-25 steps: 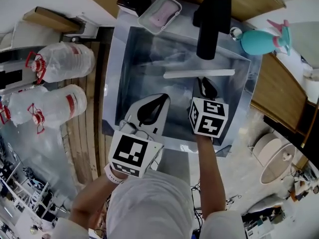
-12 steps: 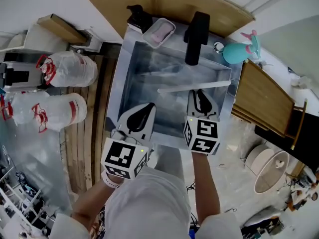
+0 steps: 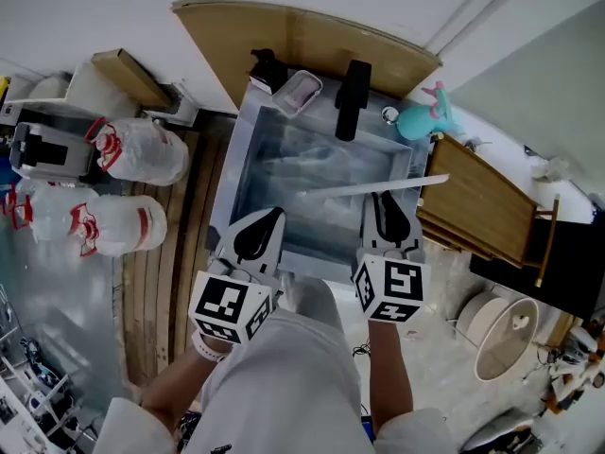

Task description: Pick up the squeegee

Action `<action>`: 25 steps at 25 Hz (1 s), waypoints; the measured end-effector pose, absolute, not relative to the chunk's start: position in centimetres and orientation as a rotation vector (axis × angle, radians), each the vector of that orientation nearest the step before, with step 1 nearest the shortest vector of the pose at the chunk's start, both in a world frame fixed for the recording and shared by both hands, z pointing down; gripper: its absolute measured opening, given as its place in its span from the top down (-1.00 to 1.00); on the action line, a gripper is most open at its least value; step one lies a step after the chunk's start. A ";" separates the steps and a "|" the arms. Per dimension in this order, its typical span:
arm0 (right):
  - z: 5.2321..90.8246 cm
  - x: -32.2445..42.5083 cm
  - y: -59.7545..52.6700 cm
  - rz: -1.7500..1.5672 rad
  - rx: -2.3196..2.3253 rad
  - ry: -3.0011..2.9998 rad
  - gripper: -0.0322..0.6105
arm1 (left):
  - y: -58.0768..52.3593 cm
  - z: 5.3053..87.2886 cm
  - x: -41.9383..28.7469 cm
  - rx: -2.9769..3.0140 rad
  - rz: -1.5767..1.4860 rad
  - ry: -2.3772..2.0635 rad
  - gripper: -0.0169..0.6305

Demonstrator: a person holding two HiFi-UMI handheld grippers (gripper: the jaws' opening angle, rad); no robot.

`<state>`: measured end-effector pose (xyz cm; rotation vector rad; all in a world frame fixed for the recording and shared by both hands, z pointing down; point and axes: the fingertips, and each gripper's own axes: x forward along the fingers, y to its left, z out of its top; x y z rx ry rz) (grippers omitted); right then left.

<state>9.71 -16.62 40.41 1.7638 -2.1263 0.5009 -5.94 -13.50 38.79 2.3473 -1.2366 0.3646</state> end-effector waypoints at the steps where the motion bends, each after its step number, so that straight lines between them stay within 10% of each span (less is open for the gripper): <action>1: 39.4 9.9 -16.3 0.489 1.772 -2.136 0.70 | -13.3 38.1 -5.9 2.354 0.355 -1.241 0.95; 25: 28.8 12.8 -7.0 0.265 1.955 -2.239 0.70 | -9.8 29.6 -7.8 2.462 0.233 -1.355 0.95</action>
